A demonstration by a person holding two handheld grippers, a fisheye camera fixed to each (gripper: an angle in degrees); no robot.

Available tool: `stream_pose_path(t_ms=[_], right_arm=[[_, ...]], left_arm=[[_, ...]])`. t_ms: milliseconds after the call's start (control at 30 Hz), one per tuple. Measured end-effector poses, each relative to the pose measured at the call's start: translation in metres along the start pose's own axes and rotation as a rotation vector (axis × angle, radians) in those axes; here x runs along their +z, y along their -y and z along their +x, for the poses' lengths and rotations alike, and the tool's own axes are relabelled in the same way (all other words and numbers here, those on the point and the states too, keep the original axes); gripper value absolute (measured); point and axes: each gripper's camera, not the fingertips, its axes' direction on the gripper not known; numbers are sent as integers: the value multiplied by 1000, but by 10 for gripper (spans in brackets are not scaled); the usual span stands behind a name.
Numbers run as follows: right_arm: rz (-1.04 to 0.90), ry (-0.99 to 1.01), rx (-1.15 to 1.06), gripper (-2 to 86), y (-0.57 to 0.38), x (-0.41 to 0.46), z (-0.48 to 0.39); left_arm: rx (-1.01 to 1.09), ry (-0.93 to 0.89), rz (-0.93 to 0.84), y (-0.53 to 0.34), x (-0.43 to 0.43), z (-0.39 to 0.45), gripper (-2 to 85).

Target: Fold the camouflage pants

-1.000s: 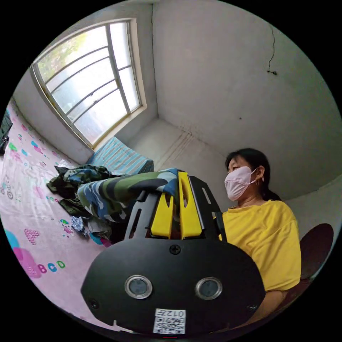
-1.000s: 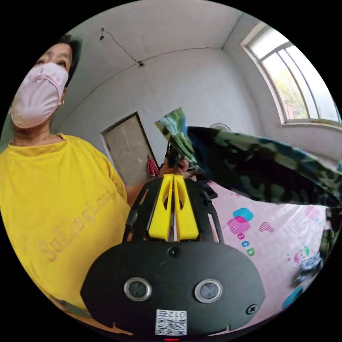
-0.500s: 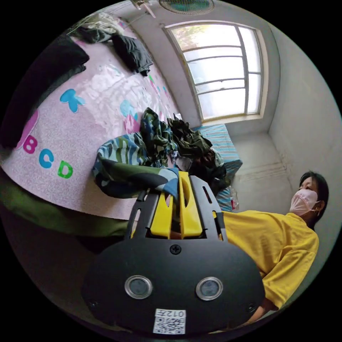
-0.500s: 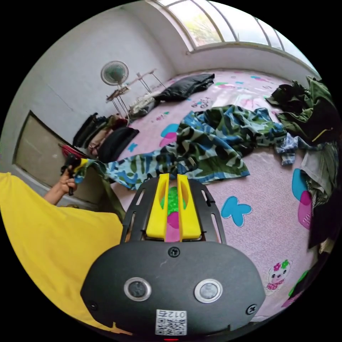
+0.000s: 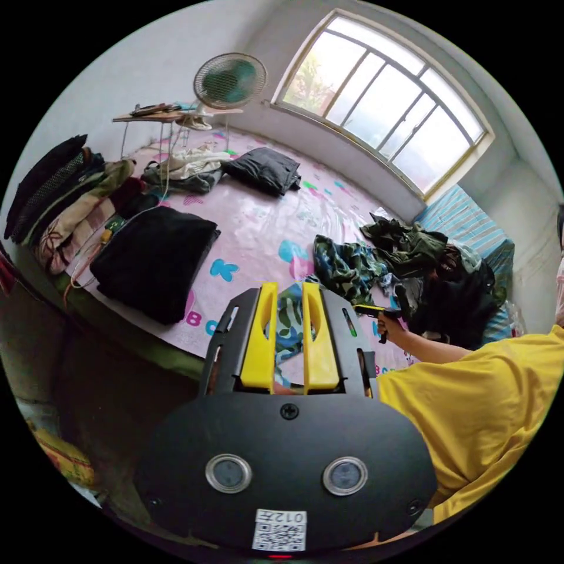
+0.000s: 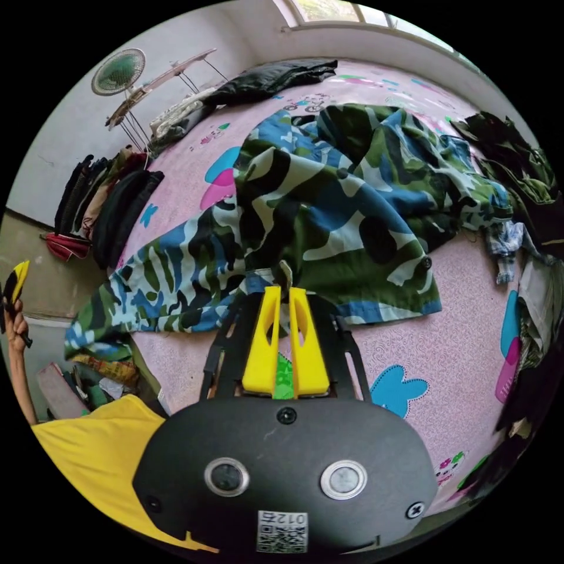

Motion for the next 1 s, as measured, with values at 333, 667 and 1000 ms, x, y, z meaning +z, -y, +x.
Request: stream_pose_path(t_ms=[333,667,1000], right_arm=[[367,639,12,3,-63,-156,73],[966,805,-109,2,-278,-314,168],[761,161,632,5,-390,-325,213]], left_arm=[[176,-373,-342,70,225,103,44],[249,-425,-446,130,300,163,62],[386,-271,-618,157,385,240,51]])
